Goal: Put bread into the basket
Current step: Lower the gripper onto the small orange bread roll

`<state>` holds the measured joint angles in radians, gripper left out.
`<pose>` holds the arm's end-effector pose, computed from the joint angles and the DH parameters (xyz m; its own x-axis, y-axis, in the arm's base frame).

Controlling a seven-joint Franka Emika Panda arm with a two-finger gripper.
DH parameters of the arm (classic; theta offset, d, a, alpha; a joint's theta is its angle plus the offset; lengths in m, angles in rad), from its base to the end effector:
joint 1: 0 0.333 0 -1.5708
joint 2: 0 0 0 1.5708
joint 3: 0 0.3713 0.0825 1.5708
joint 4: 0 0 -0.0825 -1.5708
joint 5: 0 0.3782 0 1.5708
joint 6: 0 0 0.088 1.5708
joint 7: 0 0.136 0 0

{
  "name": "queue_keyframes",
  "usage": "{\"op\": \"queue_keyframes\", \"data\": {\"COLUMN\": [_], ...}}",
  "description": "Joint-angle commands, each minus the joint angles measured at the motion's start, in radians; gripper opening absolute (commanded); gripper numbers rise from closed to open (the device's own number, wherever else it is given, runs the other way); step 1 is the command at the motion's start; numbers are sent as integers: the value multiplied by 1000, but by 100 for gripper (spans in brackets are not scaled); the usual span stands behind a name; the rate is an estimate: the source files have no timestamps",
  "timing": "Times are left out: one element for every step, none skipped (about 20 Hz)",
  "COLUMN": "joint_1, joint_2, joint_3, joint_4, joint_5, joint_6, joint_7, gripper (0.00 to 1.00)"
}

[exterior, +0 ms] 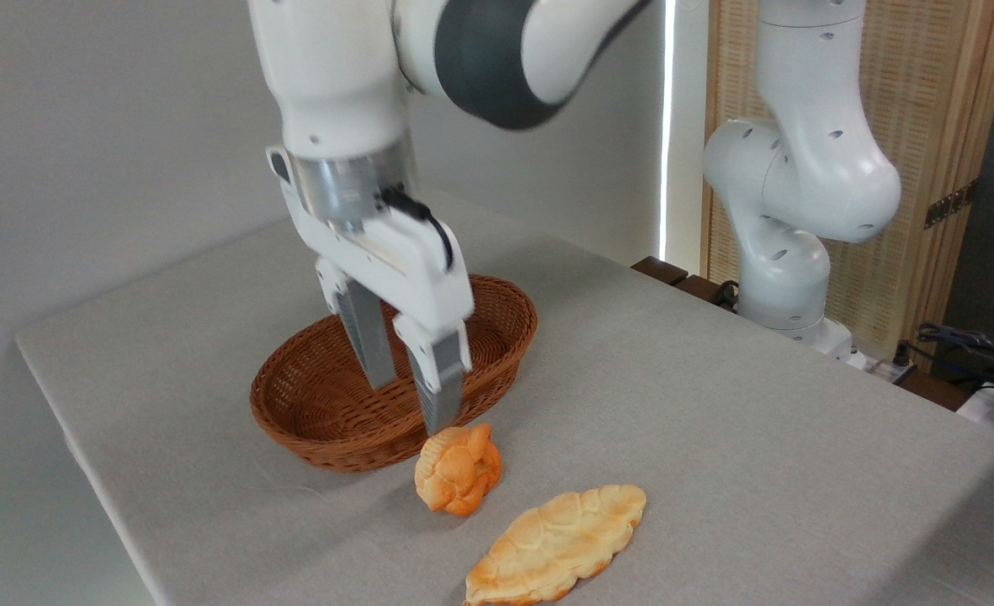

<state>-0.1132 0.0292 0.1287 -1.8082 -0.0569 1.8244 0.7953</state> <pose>0.5661 0.0017 0.5448 0.7214 -0.6920 0.0273 -0.6924 -0.7201 0.0451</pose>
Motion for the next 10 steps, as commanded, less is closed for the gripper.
{"op": "queue_keyframes", "data": {"joint_1": [3,3,3,1,-3,-6,-6,-8,-8,-10], "joint_2": [0,1,12,26,34,38,44,46,47,52], "joint_3": [20,20,20,19,17,16,12,11,11,11], "joint_4": [-74,-91,-102,-103,-103,-102,-102,-103,-103,-102], "joint_5": [55,72,74,72,71,69,69,69,69,69], "joint_6": [35,42,61,67,68,72,73,75,75,75], "joint_7": [48,51,52,50,50,50,50,50,50,51], "gripper": [100,100,100,100,100,100,100,100,100,100]}}
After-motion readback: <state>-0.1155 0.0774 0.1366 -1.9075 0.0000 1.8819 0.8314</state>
